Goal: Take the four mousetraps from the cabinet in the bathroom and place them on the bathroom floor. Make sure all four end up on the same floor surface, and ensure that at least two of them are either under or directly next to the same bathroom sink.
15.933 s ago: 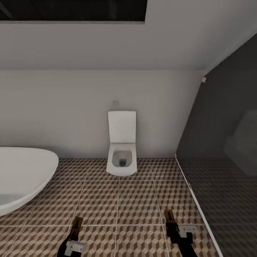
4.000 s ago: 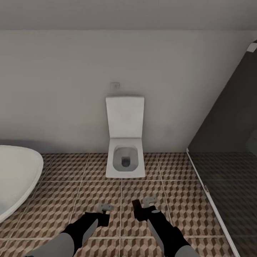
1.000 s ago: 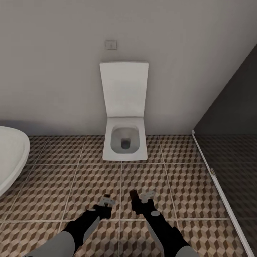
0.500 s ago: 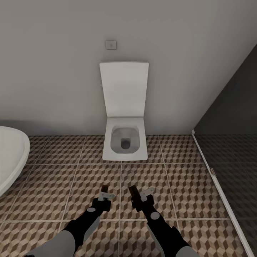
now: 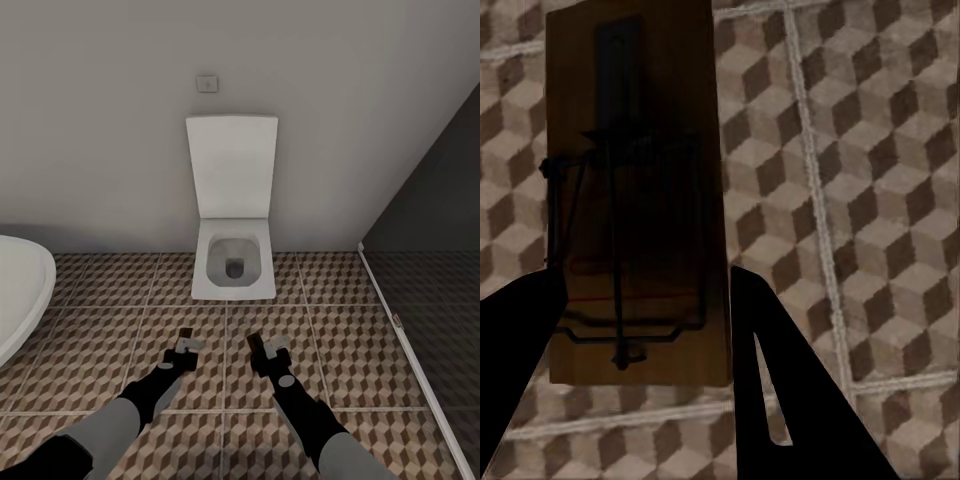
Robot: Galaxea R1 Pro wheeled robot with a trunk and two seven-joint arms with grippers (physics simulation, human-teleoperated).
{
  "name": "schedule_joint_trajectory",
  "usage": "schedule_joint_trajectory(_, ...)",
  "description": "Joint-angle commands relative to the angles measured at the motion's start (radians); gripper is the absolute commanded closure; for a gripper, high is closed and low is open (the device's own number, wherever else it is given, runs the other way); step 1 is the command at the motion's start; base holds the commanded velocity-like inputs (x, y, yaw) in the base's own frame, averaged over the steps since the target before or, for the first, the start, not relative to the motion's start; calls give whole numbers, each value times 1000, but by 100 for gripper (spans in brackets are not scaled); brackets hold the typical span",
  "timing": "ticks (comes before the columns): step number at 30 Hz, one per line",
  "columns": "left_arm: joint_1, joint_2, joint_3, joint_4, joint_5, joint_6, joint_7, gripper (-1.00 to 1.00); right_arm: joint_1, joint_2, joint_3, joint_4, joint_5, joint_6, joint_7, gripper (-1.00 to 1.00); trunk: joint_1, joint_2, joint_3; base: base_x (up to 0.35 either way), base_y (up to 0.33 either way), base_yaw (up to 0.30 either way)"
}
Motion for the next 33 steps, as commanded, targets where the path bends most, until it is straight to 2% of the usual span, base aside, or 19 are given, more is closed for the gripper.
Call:
schedule_joint_trajectory(1,-1,2,-9,12,10,-49,6,100,-1,0,4,-4,7,5,-6,100,0,0,-1,0,0,0)
schedule_joint_trajectory(2,-1,2,-10,23,10,-99,5,100,-2,0,4,-5,7,3,-6,100,0,0,-1,0,0,0)
schedule_joint_trajectory(4,-2,2,-11,34,10,-154,4,100,-2,1,4,-6,7,0,-6,100,0,0,-1,0,0,0)
schedule_joint_trajectory(8,-2,1,-14,42,10,-200,2,100,-2,2,4,-9,7,-5,-7,100,0,0,-1,0,0,0)
schedule_joint_trajectory(13,-3,-4,-18,42,9,-210,-1,100,-2,1,5,-16,7,-5,-9,100,0,0,-1,0,0,0)
schedule_joint_trajectory(17,-4,-22,-19,41,9,-210,1,100,-2,0,5,-21,7,-6,-6,100,0,0,-1,0,0,0)
schedule_joint_trajectory(27,-3,-26,-19,40,10,-209,4,100,-2,-3,5,-104,7,-5,-10,100,0,0,-1,0,0,0)
schedule_joint_trajectory(33,-3,-27,-19,40,11,-208,4,100,-2,-5,6,-133,6,-4,-11,100,23,-42,-20,0,0,0)
